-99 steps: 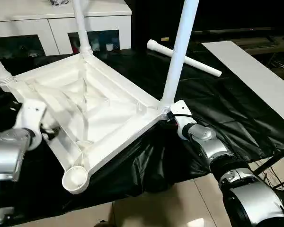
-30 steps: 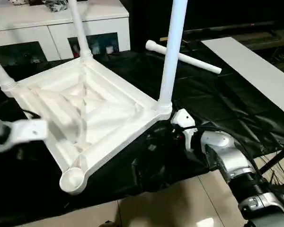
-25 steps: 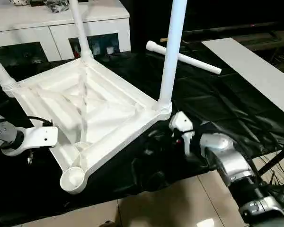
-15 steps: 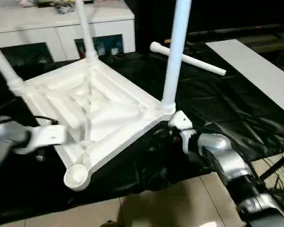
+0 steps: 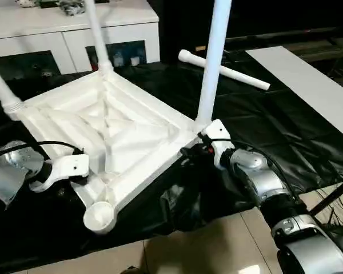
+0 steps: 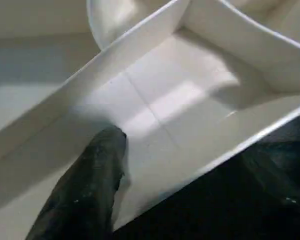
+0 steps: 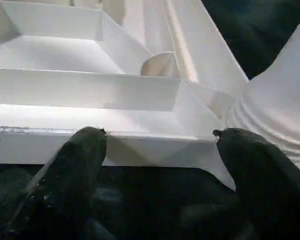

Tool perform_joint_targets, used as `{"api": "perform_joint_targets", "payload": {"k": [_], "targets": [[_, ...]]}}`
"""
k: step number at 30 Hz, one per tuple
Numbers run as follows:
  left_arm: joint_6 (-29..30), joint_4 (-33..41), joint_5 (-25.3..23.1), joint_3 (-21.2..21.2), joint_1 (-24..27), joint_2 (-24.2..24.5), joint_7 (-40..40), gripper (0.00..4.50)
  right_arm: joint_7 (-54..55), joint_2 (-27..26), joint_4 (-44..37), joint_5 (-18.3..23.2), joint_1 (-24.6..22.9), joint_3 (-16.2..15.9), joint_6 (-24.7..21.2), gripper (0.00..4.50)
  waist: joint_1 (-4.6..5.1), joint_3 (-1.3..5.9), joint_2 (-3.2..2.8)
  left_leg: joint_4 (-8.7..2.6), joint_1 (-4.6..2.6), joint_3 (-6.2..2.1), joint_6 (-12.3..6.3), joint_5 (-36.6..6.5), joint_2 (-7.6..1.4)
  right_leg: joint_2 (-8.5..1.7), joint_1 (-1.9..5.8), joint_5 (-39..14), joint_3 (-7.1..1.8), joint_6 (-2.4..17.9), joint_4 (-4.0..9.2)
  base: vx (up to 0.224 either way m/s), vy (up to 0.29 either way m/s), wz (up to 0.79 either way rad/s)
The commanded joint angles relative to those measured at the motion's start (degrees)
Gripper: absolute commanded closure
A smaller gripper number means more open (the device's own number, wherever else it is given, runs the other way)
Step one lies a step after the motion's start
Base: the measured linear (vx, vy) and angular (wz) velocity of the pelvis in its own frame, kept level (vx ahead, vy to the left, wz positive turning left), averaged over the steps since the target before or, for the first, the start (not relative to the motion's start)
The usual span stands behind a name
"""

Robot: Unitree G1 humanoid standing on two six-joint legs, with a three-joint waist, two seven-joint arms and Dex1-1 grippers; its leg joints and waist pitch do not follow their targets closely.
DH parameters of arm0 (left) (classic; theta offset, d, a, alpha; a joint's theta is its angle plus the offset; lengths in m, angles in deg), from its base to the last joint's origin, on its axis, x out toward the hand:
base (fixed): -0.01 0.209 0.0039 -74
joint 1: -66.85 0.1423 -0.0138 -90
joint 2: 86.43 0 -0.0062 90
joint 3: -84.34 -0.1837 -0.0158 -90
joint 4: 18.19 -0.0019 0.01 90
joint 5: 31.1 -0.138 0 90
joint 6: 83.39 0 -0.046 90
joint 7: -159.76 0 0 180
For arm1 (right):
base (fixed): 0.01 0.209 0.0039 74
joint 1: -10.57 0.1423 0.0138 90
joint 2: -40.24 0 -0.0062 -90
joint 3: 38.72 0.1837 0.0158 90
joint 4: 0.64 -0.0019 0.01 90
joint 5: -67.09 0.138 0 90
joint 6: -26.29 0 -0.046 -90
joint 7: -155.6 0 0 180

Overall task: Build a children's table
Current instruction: Rotate table base

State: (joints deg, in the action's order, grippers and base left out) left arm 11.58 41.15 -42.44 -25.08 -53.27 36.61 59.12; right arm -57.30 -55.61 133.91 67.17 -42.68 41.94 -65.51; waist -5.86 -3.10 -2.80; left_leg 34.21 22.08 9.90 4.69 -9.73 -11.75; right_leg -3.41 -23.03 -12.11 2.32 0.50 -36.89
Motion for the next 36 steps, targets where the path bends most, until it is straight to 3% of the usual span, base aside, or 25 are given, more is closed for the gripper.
{"api": "perform_joint_targets", "payload": {"k": [1, 9, 17, 25, 32, 34, 36], "targets": [[3.96, 3.02, 1.35, 0.46, 0.58, -0.37, 0.16, 1.66, 0.19, 0.11, 0.91, -0.51, 1.52, 0.49, 0.81, 0.54, 0.12, 4.1, -0.79, -4.0, -1.26, -0.43, 1.69, -13.27, -1.24, -4.12, 2.44, -3.6, -2.28, 14.02, 3.94, 0.0, 0.0, 0.0], [14.79, 7.78, 1.44, 3.93, 1.14, -6.73, -9.88, 2.06, 0.25, 1.06, 0.93, -0.28, 2.03, 1.39, 1.53, 0.54, 0.88, 3.85, -0.51, -4.01, -1.05, -0.42, 1.14, -13.89, -0.98, -3.92, 2.7, -7.55, -2.23, 13.38, 4.41, 0.0, 0.0, 0.0], [28.74, 17.11, -0.4, 5.7, 5.25, -10.58, -17.36, 2.54, -0.24, 2.59, -0.01, -0.06, 1.98, 2.13, 2.1, 0.54, 1.97, 4.05, -0.19, -3.61, -0.67, -0.49, -0.72, -10.49, -0.77, -3.68, 3.11, -3.72, -1.98, 14.29, 4.24, 0.0, 0.0, 0.0], [35.5, 21.18, -3.94, 6.17, 6.35, -12.55, -26.21, 2.78, -0.47, 3.28, -1.79, 0.11, 1.03, 2.5, 1.69, 0.54, 2.57, 3.84, -0.39, -3.59, -0.86, -0.51, -1.37, -12.47, -0.71, -3.56, 2.92, -7.03, -1.9, 14.28, 4.74, 0.0, 0.0, 0.0], [39.26, 18.91, -5.03, 9.12, 3.77, -16.64, -35.59, 3.0, -0.55, 3.1, -3.03, 0.1, 0.38, 2.59, 1.3, 0.54, 2.88, 3.77, -0.2, -3.46, -0.82, -0.46, -1.27, -13.25, -0.42, -3.4, 2.89, -9.64, -1.8, 13.35, 5.15, 0.0, 0.0, 0.0], [39.61, 19.02, -4.49, 9.35, 3.56, -17.07, -36.39, 3.15, -0.53, 3.1, -3.21, 0.13, 0.3, 2.57, 1.24, 0.54, 2.92, 3.82, -0.15, -3.47, -0.5, -0.63, -1.51, -12.43, -0.33, -3.48, 3.06, -9.67, -1.69, 13.17, 5.19, 0.0, 0.0, 0.0], [39.95, 19.27, -4.01, 9.36, 3.28, -17.91, -37.12, 3.31, -0.46, 3.13, -3.62, 0.2, 0.13, 2.51, 1.05, 0.54, 2.91, 3.92, -0.5, -3.39, -0.74, -0.66, -1.61, -12.66, -0.45, -3.47, 2.81, -9.5, -1.68, 13.28, 5.23, 0.0, 0.0, 0.0]]}}
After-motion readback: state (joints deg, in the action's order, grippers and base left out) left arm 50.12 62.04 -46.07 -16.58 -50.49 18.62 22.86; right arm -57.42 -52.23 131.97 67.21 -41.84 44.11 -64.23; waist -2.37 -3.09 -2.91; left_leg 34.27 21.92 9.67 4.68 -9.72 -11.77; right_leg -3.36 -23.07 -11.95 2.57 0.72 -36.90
